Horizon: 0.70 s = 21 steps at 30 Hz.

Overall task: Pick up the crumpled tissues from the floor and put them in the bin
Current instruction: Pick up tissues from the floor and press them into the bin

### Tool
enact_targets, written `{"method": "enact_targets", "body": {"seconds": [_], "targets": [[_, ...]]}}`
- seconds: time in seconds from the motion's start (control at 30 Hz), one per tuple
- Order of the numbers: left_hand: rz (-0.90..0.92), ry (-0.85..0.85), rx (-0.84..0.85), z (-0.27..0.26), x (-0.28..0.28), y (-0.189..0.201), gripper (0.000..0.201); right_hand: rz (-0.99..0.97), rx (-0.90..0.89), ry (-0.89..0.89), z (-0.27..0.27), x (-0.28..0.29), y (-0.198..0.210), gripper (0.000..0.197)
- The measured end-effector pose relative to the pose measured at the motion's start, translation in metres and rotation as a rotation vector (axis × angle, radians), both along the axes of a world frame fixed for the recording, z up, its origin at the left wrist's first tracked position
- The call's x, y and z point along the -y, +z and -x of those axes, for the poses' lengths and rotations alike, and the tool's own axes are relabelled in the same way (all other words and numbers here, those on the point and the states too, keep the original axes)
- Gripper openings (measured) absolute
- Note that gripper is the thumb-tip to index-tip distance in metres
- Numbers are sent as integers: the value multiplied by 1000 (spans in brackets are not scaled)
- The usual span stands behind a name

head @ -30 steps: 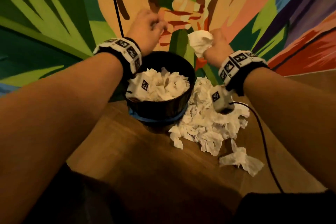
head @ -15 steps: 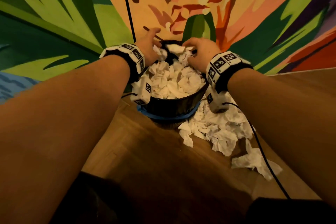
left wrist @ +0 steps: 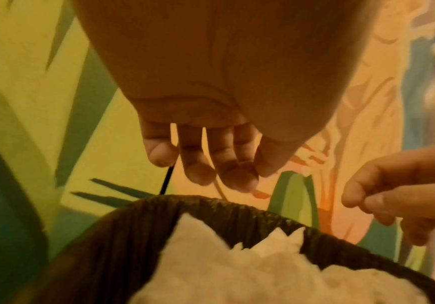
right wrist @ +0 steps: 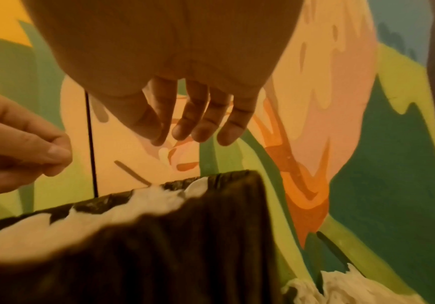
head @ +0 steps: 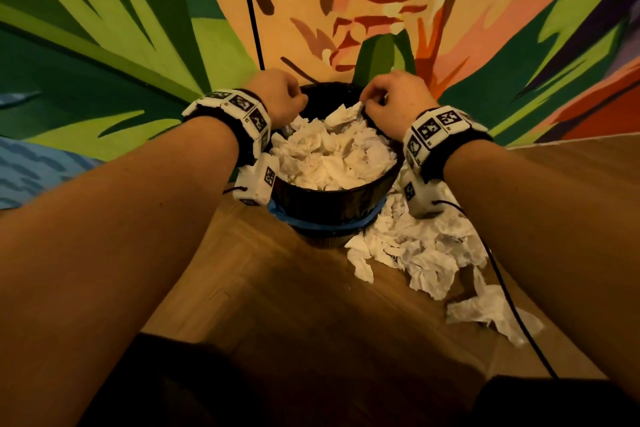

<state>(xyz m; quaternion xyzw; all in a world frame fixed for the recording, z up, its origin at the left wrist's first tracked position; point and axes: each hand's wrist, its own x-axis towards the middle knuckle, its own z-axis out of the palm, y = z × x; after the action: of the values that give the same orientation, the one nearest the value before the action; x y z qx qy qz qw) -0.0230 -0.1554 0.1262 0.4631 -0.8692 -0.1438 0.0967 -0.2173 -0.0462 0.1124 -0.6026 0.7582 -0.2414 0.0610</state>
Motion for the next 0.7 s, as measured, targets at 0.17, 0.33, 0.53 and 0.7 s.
{"method": "enact_targets", "body": {"seconds": [0.17, 0.33, 0.53, 0.7], "targets": [[97, -153, -260, 33, -54, 17, 17, 183, 186, -231, 39, -43, -7, 24], [1, -451, -285, 67, -130, 4, 15, 44, 187, -396, 72, -105, -51, 22], [-130, -517, -30, 89, -175, -74, 20, -418, 128, -437, 82, -186, -124, 23], [-295, -566, 249, 85, -179, -151, 25, -719, 208, -452, 69, -238, -185, 38]]}}
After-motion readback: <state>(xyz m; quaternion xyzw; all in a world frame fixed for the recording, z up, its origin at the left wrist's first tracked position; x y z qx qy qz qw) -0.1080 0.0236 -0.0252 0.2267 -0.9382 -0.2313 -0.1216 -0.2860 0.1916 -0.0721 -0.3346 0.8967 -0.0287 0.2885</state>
